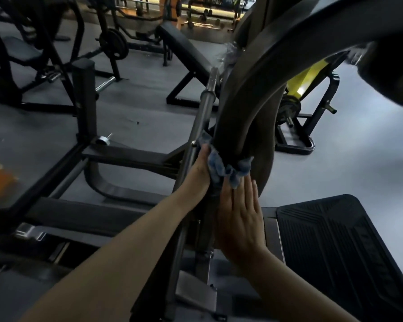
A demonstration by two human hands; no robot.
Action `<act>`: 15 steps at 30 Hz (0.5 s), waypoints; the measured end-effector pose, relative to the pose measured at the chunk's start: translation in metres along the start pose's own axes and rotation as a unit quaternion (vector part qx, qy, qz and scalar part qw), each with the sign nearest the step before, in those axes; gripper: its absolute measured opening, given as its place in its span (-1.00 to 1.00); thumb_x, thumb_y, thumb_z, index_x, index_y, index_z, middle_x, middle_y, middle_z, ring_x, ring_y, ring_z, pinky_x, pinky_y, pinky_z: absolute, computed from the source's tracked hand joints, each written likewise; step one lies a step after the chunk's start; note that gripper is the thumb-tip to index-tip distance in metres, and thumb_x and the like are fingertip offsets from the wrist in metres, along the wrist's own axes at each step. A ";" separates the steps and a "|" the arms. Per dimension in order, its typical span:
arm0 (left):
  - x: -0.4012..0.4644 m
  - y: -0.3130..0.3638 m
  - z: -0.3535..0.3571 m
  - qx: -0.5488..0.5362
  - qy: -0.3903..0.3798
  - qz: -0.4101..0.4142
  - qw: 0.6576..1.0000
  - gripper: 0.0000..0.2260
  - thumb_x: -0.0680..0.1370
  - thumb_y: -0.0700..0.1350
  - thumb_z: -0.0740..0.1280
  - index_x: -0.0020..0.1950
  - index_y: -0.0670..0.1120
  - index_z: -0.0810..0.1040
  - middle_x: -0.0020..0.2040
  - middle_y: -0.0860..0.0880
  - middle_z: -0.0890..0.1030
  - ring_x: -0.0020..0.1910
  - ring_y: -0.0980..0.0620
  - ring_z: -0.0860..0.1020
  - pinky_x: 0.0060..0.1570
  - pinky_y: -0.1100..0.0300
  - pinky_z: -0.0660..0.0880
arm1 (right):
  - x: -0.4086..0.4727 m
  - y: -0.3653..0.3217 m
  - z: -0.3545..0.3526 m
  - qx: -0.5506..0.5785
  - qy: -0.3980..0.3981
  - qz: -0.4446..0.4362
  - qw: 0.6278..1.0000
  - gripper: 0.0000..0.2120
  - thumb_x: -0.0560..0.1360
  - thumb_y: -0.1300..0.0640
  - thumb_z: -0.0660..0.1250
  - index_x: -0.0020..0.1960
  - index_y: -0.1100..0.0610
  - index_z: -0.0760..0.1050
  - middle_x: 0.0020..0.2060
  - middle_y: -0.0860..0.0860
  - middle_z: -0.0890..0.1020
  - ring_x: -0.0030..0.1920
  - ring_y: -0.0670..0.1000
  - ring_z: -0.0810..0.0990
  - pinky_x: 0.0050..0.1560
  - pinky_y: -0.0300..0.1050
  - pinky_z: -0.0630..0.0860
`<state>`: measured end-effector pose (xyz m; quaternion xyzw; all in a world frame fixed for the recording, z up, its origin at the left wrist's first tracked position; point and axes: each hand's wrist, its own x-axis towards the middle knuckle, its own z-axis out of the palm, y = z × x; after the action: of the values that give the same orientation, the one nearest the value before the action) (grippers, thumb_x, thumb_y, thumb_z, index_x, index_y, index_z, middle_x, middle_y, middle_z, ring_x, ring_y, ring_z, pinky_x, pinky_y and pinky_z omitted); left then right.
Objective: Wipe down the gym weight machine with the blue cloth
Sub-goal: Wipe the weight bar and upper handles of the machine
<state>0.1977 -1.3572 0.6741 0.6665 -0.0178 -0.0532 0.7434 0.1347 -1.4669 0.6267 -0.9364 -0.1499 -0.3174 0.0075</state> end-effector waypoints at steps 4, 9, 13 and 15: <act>-0.004 -0.020 -0.002 -0.023 -0.070 0.080 0.994 -0.61 0.53 0.05 0.22 0.31 0.15 0.17 0.23 0.20 0.36 0.21 0.41 0.41 0.13 0.49 0.35 | -0.010 0.005 0.014 -0.005 0.019 -0.018 1.000 -0.54 0.49 0.12 0.11 0.31 0.34 0.26 0.22 0.33 0.50 0.33 0.27 0.39 0.35 0.27 0.18; -0.008 -0.055 0.002 -0.080 -0.038 0.021 0.996 -0.54 0.59 -0.28 0.16 0.37 0.13 0.17 0.22 0.12 0.41 0.15 0.25 0.45 0.14 0.39 0.44 | -0.043 0.011 0.042 0.024 -0.013 -0.027 0.999 -0.58 0.50 0.17 0.06 0.31 0.32 0.30 0.21 0.28 0.53 0.38 0.23 0.31 0.44 0.10 0.06; -0.025 -0.079 0.014 0.038 0.039 -0.016 0.998 -0.67 0.64 -0.21 0.08 0.32 0.15 0.24 0.07 0.16 0.48 0.00 0.32 0.53 -0.07 0.55 0.41 | -0.065 0.008 0.054 0.059 -0.110 -0.015 0.992 -0.54 0.49 0.18 -0.03 0.29 0.32 0.39 0.22 0.27 0.53 0.39 0.19 0.25 0.43 0.02 -0.03; -0.029 -0.086 0.017 0.103 0.057 -0.028 0.993 -0.61 0.63 -0.17 0.14 0.43 0.05 0.19 0.13 0.12 0.47 0.13 0.19 0.48 0.05 0.48 0.35 | -0.075 0.008 0.060 0.078 -0.144 -0.003 0.986 -0.48 0.42 0.17 0.01 0.36 0.29 0.24 0.28 0.25 0.48 0.41 0.13 0.17 0.43 0.00 -0.02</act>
<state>0.1627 -1.3801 0.5920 0.7420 0.0380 -0.0336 0.6685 0.1163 -1.4890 0.5345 -0.9683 -0.1769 -0.1666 0.0578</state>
